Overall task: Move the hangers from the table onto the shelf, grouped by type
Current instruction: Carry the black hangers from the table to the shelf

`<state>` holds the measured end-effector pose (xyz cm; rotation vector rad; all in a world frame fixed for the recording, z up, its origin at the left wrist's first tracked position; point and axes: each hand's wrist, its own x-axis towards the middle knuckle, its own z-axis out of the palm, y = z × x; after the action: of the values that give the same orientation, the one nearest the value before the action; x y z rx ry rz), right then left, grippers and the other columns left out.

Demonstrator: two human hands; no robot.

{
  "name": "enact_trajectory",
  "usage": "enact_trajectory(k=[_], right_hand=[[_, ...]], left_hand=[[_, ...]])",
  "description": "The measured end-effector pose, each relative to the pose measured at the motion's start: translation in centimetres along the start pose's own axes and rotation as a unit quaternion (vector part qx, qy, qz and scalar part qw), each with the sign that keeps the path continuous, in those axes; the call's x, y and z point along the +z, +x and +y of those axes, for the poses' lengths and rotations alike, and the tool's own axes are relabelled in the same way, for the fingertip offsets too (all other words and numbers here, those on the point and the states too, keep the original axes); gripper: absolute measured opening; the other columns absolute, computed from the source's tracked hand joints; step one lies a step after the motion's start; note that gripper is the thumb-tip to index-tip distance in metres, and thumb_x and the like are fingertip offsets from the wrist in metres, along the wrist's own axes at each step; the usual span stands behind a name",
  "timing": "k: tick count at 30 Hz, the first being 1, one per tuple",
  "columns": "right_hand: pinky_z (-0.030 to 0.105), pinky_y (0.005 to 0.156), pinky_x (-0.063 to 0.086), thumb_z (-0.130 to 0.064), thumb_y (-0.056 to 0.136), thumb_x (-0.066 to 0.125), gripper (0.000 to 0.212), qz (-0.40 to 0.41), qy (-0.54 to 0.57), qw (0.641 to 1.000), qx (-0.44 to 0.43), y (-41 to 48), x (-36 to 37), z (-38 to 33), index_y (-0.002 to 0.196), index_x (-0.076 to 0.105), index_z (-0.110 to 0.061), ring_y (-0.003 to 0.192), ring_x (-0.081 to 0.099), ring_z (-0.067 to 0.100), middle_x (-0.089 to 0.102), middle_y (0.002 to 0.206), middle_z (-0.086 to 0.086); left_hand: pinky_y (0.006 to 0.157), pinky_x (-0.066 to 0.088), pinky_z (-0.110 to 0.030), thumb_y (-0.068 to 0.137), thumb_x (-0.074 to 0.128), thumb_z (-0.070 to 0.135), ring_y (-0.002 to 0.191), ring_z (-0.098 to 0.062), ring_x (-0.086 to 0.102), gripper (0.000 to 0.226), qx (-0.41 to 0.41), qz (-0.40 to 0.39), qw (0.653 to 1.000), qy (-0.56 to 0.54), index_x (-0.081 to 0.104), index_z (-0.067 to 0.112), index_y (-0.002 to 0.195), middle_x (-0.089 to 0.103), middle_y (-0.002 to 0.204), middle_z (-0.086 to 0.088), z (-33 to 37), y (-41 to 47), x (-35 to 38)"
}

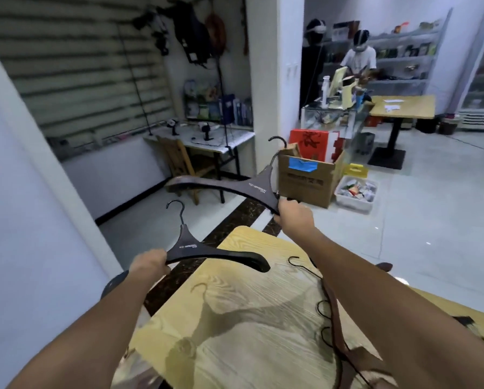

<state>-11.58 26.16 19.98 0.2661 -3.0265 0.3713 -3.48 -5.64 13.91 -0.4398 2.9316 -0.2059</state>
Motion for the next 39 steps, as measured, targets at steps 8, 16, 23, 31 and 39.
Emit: enact_trajectory(k=[8, 16, 23, 31, 39], right_hand=[[0.038, 0.079, 0.047, -0.026, 0.096, 0.055, 0.03, -0.039, 0.016, 0.991, -0.128, -2.2, -2.2, -3.4, 0.117, 0.055, -0.005, 0.104, 0.061, 0.035, 0.062, 0.115, 0.017], [0.041, 0.077, 0.055, -0.026, 0.089, 0.065, 0.029, -0.106, 0.086, 0.963, -0.233, -6.9, -2.1, -11.7, 0.109, 0.057, -0.007, 0.085, 0.064, 0.033, 0.061, 0.101, 0.011], [0.031, 0.058, 0.049, -0.023, 0.092, 0.058, 0.02, -0.156, 0.101, 0.912, -0.365, -16.0, -0.9, -22.2, 0.104, 0.056, -0.006, 0.056, 0.06, 0.026, 0.059, 0.088, 0.009], [0.027, 0.059, 0.046, -0.019, 0.089, 0.056, 0.008, -0.191, 0.085, 0.824, -0.527, -29.0, -0.7, -29.5, 0.092, 0.049, -0.016, 0.062, 0.056, 0.026, 0.052, 0.088, 0.004], [0.03, 0.065, 0.05, -0.017, 0.086, 0.056, 0.017, -0.208, 0.065, 0.771, -0.598, -41.3, -1.5, -29.7, 0.102, 0.057, -0.012, 0.064, 0.057, 0.027, 0.058, 0.094, 0.009]], left_hand=[[0.084, 0.045, -0.03, 0.091, 0.051, 0.025, 0.105, -0.023, 0.06, 0.029, -0.072, 0.023, 0.997, 0.021, 0.05, 0.011, 0.117, 0.061, 0.113, -0.006, -1.1, -9.7, 0.3], [0.079, 0.042, -0.03, 0.09, 0.05, 0.029, 0.098, -0.025, 0.06, 0.031, -0.155, 0.008, 0.987, -0.038, 0.045, 0.014, 0.116, 0.059, 0.109, -0.006, -6.7, -20.6, 0.1], [0.08, 0.043, -0.031, 0.086, 0.051, 0.037, 0.103, -0.025, 0.06, 0.033, -0.282, -0.018, 0.958, -0.058, 0.05, 0.017, 0.113, 0.061, 0.113, -0.004, -13.0, -34.1, 2.4], [0.089, 0.045, -0.033, 0.088, 0.052, 0.04, 0.114, -0.026, 0.058, 0.038, -0.405, -0.05, 0.911, -0.052, 0.049, 0.018, 0.12, 0.059, 0.122, -0.006, -15.8, -51.2, 5.6], [0.092, 0.046, -0.033, 0.085, 0.057, 0.039, 0.111, -0.027, 0.058, 0.038, -0.495, -0.041, 0.859, -0.121, 0.052, 0.016, 0.115, 0.062, 0.119, -0.007, -12.8, -65.9, 8.1]])
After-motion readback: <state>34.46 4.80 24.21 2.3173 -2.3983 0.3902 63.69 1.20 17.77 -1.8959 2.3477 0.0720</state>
